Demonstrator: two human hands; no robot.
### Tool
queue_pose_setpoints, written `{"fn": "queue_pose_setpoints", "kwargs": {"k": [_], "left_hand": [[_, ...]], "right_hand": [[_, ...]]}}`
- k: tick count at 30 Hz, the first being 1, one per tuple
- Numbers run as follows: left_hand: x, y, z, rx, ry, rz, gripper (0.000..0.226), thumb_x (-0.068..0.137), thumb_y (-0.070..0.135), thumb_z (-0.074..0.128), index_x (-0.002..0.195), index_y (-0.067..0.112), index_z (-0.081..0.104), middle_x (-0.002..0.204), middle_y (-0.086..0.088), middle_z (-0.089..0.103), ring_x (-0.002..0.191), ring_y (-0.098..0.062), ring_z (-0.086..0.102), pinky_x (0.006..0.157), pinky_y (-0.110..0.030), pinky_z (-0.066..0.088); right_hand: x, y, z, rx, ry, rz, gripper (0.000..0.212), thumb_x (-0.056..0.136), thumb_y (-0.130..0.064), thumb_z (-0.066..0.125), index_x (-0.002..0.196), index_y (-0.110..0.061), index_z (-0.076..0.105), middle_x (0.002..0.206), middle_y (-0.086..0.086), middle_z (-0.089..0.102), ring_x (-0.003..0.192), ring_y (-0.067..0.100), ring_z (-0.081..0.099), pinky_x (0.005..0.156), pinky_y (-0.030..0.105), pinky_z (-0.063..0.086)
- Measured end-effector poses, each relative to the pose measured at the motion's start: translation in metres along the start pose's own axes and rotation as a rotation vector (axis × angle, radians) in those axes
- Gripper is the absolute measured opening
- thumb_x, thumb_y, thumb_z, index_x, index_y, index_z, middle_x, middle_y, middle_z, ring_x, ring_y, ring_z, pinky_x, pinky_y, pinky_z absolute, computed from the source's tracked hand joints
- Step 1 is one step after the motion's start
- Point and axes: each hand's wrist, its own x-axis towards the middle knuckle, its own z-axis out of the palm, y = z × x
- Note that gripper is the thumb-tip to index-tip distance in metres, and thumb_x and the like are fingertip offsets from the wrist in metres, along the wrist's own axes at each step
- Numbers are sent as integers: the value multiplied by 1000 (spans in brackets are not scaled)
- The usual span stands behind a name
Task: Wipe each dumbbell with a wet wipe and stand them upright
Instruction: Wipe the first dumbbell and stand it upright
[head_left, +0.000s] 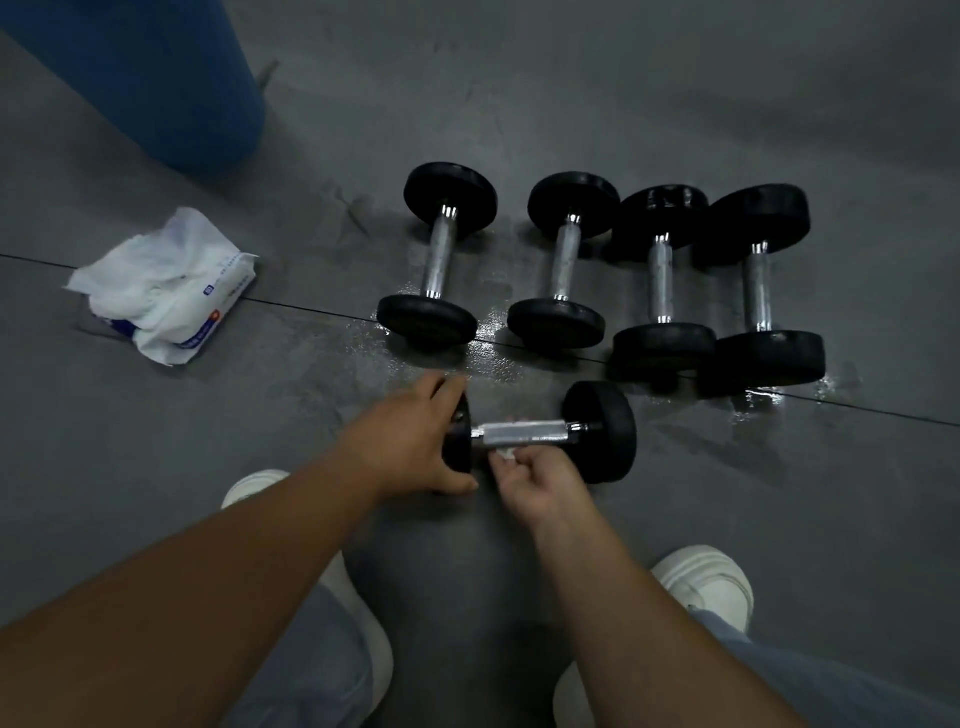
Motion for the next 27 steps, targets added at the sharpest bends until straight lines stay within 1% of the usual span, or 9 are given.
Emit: {"fn": "queue_pose_setpoints", "kwargs": {"k": [4, 7, 9, 12, 15, 19, 23, 25, 27], "left_hand": [[3, -1, 3, 119, 59, 41, 118, 65, 50, 83, 152, 17, 12, 158, -12, 8, 138, -33, 30, 110, -44, 38], [3, -9, 5, 120, 57, 50, 117, 62, 51, 85, 150, 19, 15, 154, -8, 11, 136, -30, 30, 108, -44, 40], [3, -10, 0, 101, 59, 59, 120, 57, 54, 85, 149, 20, 17, 149, -6, 15, 132, -28, 33, 106, -43, 42], [3, -9, -2, 80, 17, 37, 130, 59, 60, 82, 155, 18, 5, 157, -8, 6, 145, -29, 18, 116, -39, 29], [4, -6, -1, 70, -10, 8, 128, 66, 55, 77, 156, 16, -4, 163, -8, -5, 149, -28, 13, 118, -40, 23], [2, -7, -2, 104, -8, 30, 127, 63, 56, 81, 155, 13, 5, 157, -7, 14, 141, -26, 28, 114, -36, 29], [2, -9, -2, 45, -72, 13, 131, 62, 55, 82, 156, 17, -1, 161, -5, 4, 146, -28, 21, 116, -38, 28], [6, -11, -9, 30, -140, 31, 127, 66, 48, 81, 156, 17, -3, 163, -5, 0, 146, -28, 22, 114, -37, 31], [9, -13, -18, 90, -160, 62, 124, 65, 50, 82, 155, 13, 6, 159, -6, 15, 140, -27, 33, 108, -35, 35]], "right_hand": [[1, -8, 11, -69, 12, -6, 35, 94, 15, 25, 112, 1, 53, 125, 22, 55, 124, 32, 49, 101, 43, 40], [-15, -3, 8, -421, -14, -88, 31, 89, 16, 33, 98, -2, 56, 94, 17, 60, 99, 30, 61, 78, 34, 56], [-23, 1, 4, -808, -43, -416, 29, 84, 9, 42, 85, -12, 62, 80, 11, 62, 75, 23, 62, 56, 29, 50], [-15, 0, 8, -1295, 9, -1041, 24, 85, -4, 49, 95, -19, 65, 88, -1, 65, 79, 17, 60, 71, 26, 46], [-5, 13, 6, -1946, -65, -1295, 30, 75, -9, 55, 101, -23, 60, 101, -2, 62, 97, 21, 59, 82, 36, 46], [-11, -7, -5, -2114, -265, -1309, 34, 73, -12, 52, 104, -19, 63, 103, 2, 65, 96, 25, 60, 83, 35, 44], [-17, -16, -4, -2248, 54, -1271, 25, 88, -13, 48, 108, -18, 62, 105, 6, 64, 100, 27, 58, 88, 34, 39], [-24, 0, 1, -2349, -24, -1301, 24, 92, -13, 43, 110, -15, 57, 108, 7, 61, 103, 28, 56, 90, 36, 39], [-31, -7, 4, -2454, -105, -1302, 25, 91, -12, 43, 112, -14, 56, 111, 8, 61, 103, 29, 58, 89, 37, 40]]}}
